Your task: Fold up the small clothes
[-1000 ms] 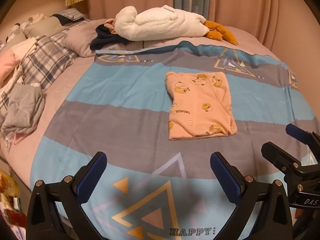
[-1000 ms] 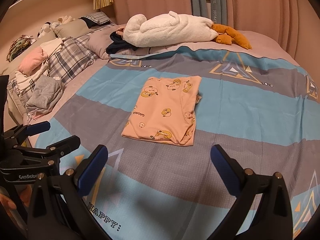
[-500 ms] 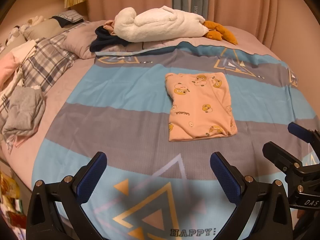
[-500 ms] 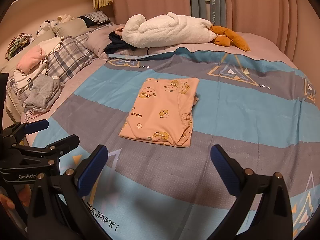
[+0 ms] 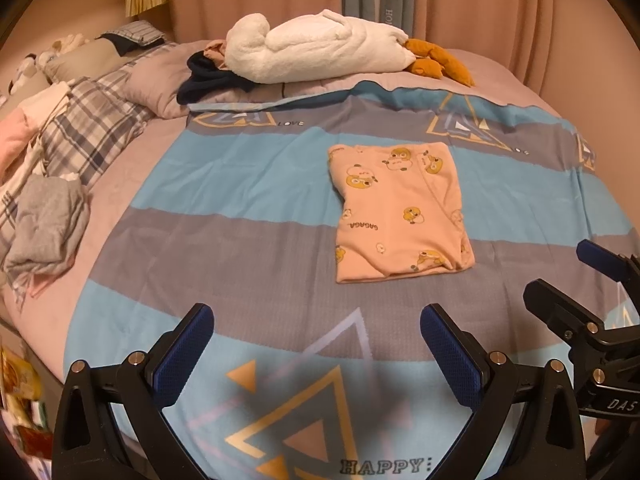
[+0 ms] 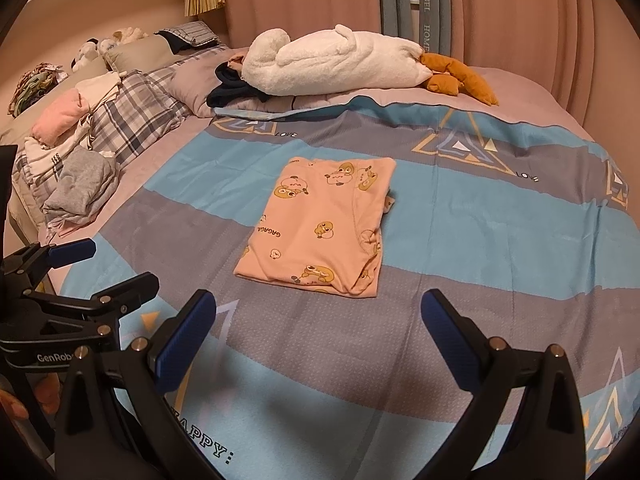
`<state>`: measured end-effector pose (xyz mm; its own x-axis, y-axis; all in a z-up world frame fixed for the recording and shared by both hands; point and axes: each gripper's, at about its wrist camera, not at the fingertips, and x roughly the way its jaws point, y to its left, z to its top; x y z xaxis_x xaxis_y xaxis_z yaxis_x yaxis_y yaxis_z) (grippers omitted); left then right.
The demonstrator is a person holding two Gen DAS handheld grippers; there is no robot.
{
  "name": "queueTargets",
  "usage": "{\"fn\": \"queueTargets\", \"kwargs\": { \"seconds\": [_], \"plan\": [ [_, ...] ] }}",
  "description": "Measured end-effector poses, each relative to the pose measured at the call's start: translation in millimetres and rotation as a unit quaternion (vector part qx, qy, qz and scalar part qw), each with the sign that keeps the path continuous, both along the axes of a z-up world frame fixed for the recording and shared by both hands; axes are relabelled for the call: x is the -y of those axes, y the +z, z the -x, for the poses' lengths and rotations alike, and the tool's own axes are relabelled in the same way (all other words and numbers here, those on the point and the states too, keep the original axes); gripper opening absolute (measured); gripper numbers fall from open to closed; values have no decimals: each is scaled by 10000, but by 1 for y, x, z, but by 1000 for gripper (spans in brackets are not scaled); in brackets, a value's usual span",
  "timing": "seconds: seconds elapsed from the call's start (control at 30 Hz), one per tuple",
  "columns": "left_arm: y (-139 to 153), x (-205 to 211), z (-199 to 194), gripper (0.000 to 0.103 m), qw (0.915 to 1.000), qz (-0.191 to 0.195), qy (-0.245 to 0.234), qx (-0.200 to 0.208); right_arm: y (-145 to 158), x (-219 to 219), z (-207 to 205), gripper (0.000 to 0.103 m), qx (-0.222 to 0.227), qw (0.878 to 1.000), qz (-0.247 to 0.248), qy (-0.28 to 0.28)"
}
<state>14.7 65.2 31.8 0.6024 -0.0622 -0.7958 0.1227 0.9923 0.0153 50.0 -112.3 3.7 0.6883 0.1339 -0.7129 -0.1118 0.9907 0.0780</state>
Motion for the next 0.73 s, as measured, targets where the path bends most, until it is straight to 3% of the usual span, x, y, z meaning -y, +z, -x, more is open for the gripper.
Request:
{"fn": "queueTargets", "kwargs": {
  "seconds": [0.73],
  "plan": [
    [-4,1,0,102,10000,45,35,-32,-5,-8,-1,103,-7,10000,-39,-12]
  ]
}}
